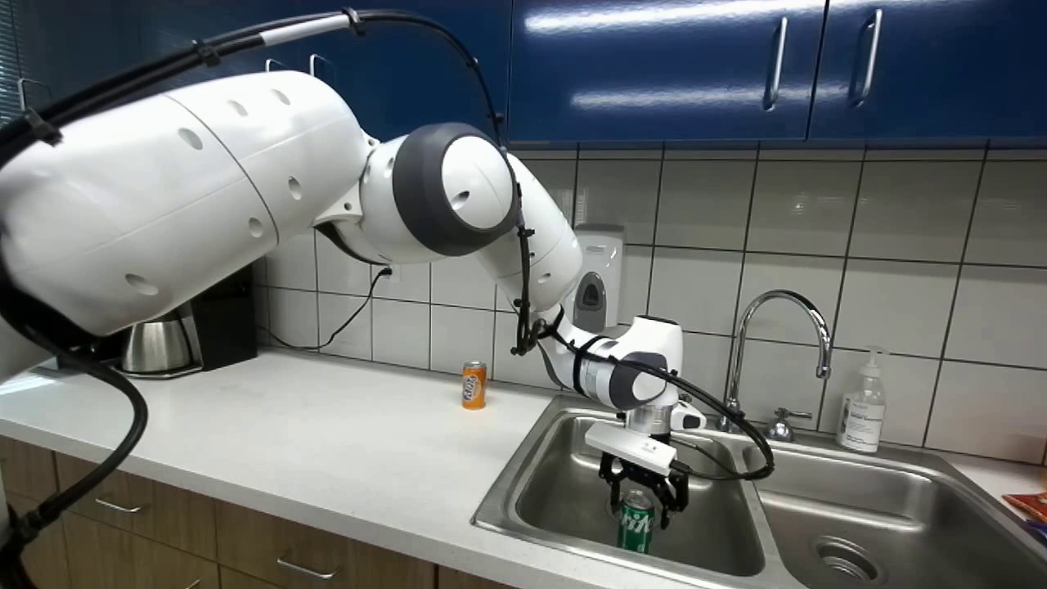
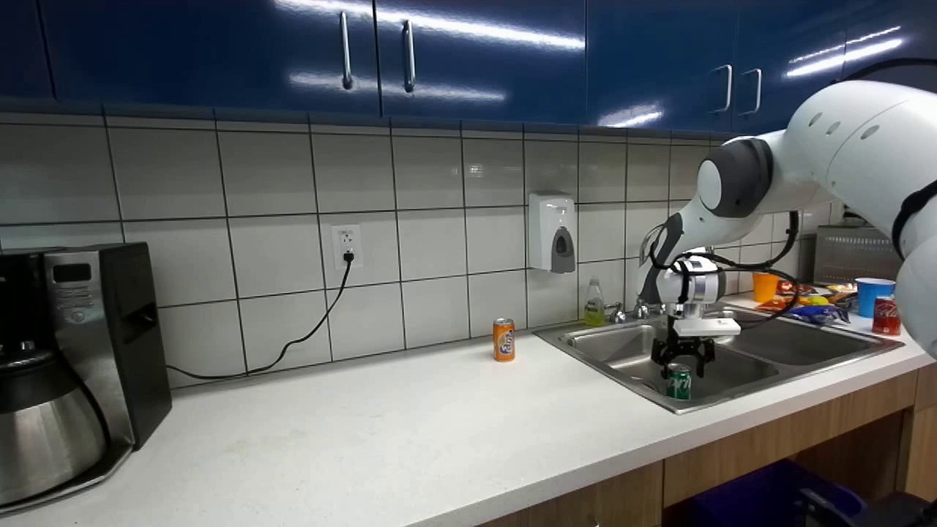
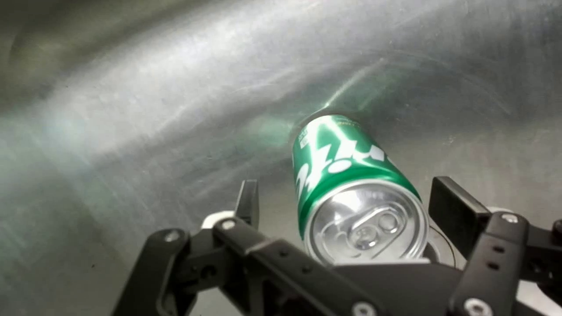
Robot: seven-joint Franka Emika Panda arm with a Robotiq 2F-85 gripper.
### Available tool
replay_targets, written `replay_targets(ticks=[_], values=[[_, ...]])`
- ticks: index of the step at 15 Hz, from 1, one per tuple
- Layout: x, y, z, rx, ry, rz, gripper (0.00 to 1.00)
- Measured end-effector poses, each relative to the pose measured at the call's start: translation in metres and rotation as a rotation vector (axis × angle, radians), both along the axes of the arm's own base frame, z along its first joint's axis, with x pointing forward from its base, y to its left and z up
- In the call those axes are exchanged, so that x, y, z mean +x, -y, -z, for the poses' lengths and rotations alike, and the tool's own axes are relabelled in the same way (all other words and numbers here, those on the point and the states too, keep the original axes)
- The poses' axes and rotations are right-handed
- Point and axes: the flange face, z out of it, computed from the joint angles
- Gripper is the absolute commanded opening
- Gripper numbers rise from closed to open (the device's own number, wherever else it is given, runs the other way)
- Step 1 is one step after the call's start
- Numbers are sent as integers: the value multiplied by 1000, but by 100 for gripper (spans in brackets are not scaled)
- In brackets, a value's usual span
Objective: Remove the green can from the sink.
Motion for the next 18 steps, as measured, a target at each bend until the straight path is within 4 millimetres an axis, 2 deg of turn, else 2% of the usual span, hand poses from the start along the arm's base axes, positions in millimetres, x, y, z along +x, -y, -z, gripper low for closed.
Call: replay_targets(ticks=[9, 10, 11, 15, 16, 18], values=[[4, -2, 4, 2, 4, 5, 98], [5, -2, 5, 1, 4, 6, 74], [5, -2, 6, 1, 4, 6, 73], [5, -2, 9, 2, 2, 8, 43], [5, -2, 9, 2, 1, 9, 38], [5, -2, 9, 2, 2, 9, 38]])
